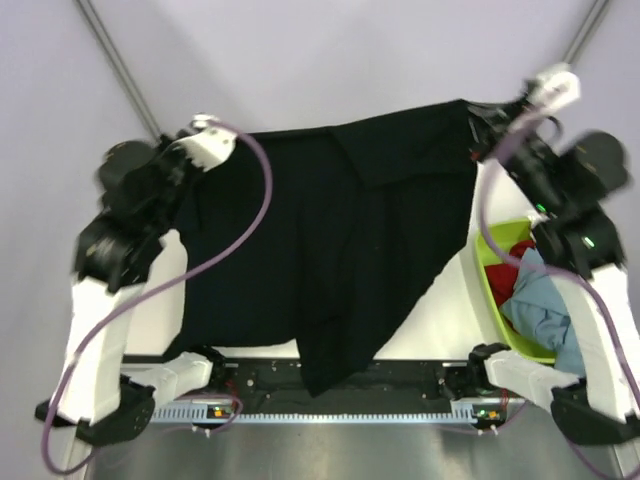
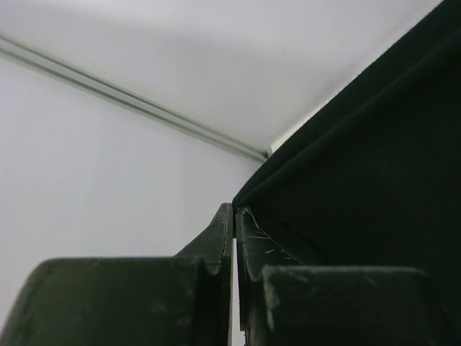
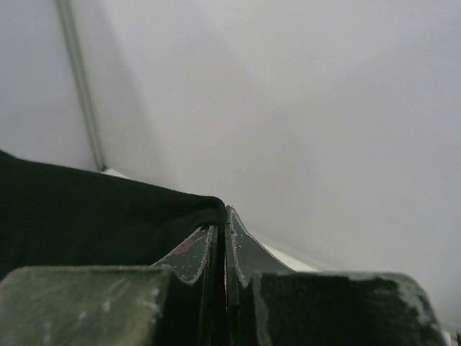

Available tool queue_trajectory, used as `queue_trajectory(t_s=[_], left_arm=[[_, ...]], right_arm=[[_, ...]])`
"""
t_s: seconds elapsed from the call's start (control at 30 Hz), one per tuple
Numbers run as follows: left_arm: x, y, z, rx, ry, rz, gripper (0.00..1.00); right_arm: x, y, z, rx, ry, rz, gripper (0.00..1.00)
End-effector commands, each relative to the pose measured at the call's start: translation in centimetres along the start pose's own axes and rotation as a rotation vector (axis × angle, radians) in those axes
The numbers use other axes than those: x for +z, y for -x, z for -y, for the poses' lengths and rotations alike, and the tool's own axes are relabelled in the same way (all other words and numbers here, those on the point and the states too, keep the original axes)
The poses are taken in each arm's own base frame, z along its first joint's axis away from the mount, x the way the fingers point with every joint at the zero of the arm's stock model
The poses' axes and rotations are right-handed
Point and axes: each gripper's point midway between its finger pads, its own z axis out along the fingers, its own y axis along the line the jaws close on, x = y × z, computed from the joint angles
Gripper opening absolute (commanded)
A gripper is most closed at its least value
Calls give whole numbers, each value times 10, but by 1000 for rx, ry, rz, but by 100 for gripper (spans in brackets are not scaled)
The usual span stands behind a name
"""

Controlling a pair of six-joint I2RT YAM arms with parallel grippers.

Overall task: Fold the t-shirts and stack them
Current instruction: Flatten out the tshirt

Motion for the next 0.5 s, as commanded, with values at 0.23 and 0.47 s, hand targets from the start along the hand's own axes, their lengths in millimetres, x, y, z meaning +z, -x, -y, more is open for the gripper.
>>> queue_trajectory(t_s=[0.23,0.47], left_arm=[[263,-127,76,65,23,-353,0],[376,-162,60,36,302,-438,24]], right_arm=[[160,-257,148,-21,-437,-384,0],[213,-384,193,-44,-538,-547,0]])
